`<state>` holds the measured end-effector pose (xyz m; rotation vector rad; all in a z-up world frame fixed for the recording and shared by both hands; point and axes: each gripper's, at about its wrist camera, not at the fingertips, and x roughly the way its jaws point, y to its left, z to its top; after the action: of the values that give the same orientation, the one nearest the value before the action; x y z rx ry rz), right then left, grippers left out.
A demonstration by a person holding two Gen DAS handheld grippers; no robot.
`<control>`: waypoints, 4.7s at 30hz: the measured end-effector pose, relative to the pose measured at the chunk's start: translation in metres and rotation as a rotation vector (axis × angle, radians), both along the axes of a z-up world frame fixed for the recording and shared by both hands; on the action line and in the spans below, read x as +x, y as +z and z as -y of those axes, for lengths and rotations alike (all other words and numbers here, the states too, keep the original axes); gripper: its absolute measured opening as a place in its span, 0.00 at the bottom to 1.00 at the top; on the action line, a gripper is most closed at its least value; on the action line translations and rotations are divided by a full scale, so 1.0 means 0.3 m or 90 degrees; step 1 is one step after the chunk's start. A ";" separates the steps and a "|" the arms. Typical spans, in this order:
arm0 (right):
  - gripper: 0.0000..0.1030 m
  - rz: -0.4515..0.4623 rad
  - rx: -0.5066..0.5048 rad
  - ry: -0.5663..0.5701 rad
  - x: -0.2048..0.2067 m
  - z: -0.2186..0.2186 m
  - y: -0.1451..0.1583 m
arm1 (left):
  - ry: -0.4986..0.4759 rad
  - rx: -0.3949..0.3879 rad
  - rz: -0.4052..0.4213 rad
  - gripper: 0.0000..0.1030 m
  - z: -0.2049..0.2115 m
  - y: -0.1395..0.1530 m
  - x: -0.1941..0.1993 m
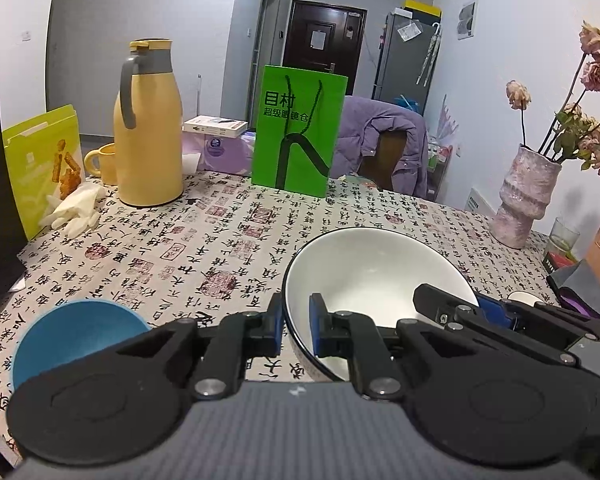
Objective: Organize plates and bowls
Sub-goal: 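Carry the white bowl toward the blue bowl beside the black paper bag with both grippers, then lower the white bowl into the blue bowl with both grippers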
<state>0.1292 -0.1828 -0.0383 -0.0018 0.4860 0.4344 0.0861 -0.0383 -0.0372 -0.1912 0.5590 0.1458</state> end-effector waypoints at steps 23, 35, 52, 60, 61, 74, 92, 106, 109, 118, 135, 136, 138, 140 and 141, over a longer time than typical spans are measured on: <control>0.16 0.004 -0.009 0.026 -0.030 -0.123 0.011 | 0.028 -0.008 0.011 0.12 -0.123 -0.002 -0.051; 0.16 0.007 -0.010 0.042 -0.043 -0.194 0.020 | 0.047 -0.014 0.016 0.12 -0.191 0.003 -0.077; 0.16 0.010 -0.016 0.060 -0.065 -0.285 0.028 | 0.064 -0.022 0.017 0.12 -0.276 0.002 -0.108; 0.16 0.011 -0.021 0.066 -0.077 -0.331 0.028 | 0.071 -0.026 0.018 0.12 -0.322 -0.002 -0.129; 0.16 0.011 -0.022 0.067 -0.079 -0.338 0.027 | 0.073 -0.027 0.018 0.12 -0.327 -0.003 -0.131; 0.16 0.008 -0.033 0.081 -0.098 -0.424 0.017 | 0.088 -0.041 0.018 0.12 -0.412 -0.017 -0.167; 0.16 0.001 -0.053 0.107 -0.126 -0.559 -0.007 | 0.113 -0.060 0.018 0.12 -0.534 -0.046 -0.222; 0.16 -0.017 -0.064 0.122 -0.136 -0.636 -0.050 | 0.127 -0.073 0.002 0.12 -0.607 -0.095 -0.236; 0.16 -0.023 -0.066 0.124 -0.134 -0.648 -0.061 | 0.128 -0.076 -0.003 0.12 -0.622 -0.107 -0.236; 0.16 -0.041 -0.072 0.130 -0.126 -0.680 -0.099 | 0.133 -0.078 -0.018 0.12 -0.647 -0.137 -0.234; 0.16 -0.076 -0.076 0.139 -0.109 -0.702 -0.162 | 0.134 -0.077 -0.053 0.12 -0.669 -0.192 -0.221; 0.16 -0.077 -0.077 0.140 -0.107 -0.703 -0.166 | 0.133 -0.075 -0.055 0.12 -0.669 -0.195 -0.219; 0.16 -0.081 -0.078 0.140 -0.104 -0.704 -0.175 | 0.132 -0.073 -0.059 0.12 -0.670 -0.202 -0.217; 0.16 -0.085 -0.077 0.140 -0.101 -0.703 -0.183 | 0.129 -0.073 -0.064 0.12 -0.670 -0.209 -0.212; 0.16 -0.088 -0.078 0.140 -0.098 -0.704 -0.187 | 0.127 -0.070 -0.068 0.12 -0.668 -0.212 -0.209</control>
<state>0.0998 0.0283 -0.0944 -0.1452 0.6510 0.6216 0.0233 0.1621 -0.1009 -0.3484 0.6542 0.3197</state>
